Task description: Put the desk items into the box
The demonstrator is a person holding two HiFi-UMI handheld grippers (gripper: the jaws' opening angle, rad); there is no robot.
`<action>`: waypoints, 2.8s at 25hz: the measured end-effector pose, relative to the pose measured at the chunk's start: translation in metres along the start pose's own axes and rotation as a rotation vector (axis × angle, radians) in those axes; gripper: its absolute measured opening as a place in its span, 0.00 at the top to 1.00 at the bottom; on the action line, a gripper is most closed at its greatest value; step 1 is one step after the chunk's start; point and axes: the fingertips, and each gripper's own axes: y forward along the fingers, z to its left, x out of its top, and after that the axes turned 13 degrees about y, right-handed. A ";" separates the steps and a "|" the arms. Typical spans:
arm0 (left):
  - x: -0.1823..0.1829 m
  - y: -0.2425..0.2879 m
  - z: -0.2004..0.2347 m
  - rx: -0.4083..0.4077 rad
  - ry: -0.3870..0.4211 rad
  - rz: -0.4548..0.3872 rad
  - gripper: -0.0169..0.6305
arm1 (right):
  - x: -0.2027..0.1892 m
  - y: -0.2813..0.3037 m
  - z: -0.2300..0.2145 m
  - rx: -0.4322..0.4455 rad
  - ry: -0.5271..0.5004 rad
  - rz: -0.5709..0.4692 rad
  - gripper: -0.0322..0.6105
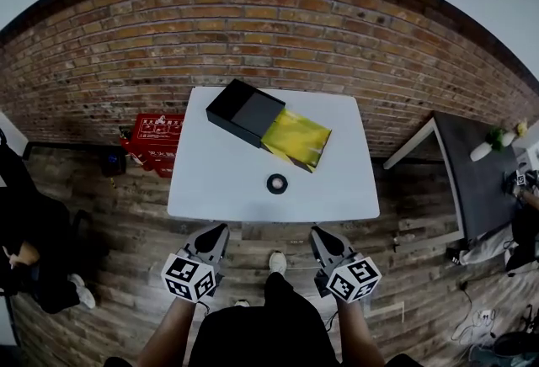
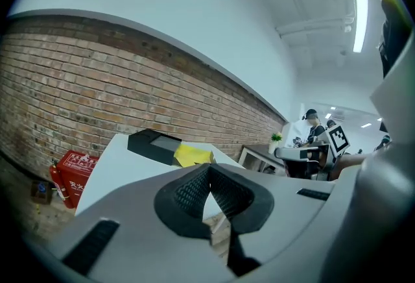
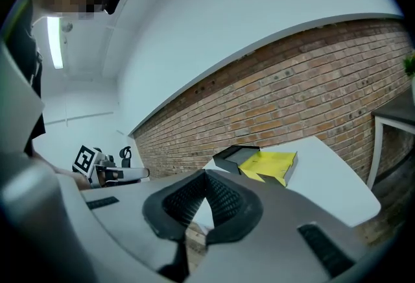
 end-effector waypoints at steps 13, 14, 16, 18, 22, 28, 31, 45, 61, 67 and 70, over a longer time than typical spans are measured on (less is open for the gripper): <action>0.030 0.098 0.000 0.055 -0.020 0.037 0.95 | 0.044 0.069 -0.072 0.110 -0.031 0.117 0.92; 0.031 0.105 0.001 0.060 -0.020 0.041 0.95 | 0.045 0.076 -0.076 0.124 -0.032 0.129 0.92; 0.035 0.120 0.003 0.065 -0.018 0.050 0.95 | 0.048 0.087 -0.082 0.152 -0.043 0.157 0.92; 0.042 0.135 0.005 0.070 -0.008 0.051 0.95 | 0.051 0.098 -0.087 0.178 -0.065 0.184 0.92; 0.058 0.156 0.012 0.105 -0.016 0.035 0.95 | 0.056 0.116 -0.097 0.214 -0.093 0.219 0.92; 0.062 0.163 0.022 0.142 -0.022 0.048 0.95 | 0.052 0.130 -0.104 0.244 -0.124 0.262 0.92; 0.060 0.162 0.030 0.157 -0.029 0.055 0.95 | 0.049 0.137 -0.104 0.250 -0.110 0.273 0.92; 0.028 0.175 0.065 0.081 -0.003 0.123 0.95 | -0.007 0.170 -0.101 0.212 -0.205 0.403 0.92; -0.014 0.212 0.076 -0.086 -0.009 0.192 0.95 | -0.096 0.214 -0.108 0.143 -0.493 0.709 0.91; -0.019 0.223 0.074 -0.133 -0.002 0.211 0.95 | -0.120 0.222 -0.116 0.139 -0.513 0.822 0.80; -0.022 0.227 0.076 -0.138 -0.009 0.213 0.95 | -0.125 0.226 -0.118 0.132 -0.525 0.854 0.74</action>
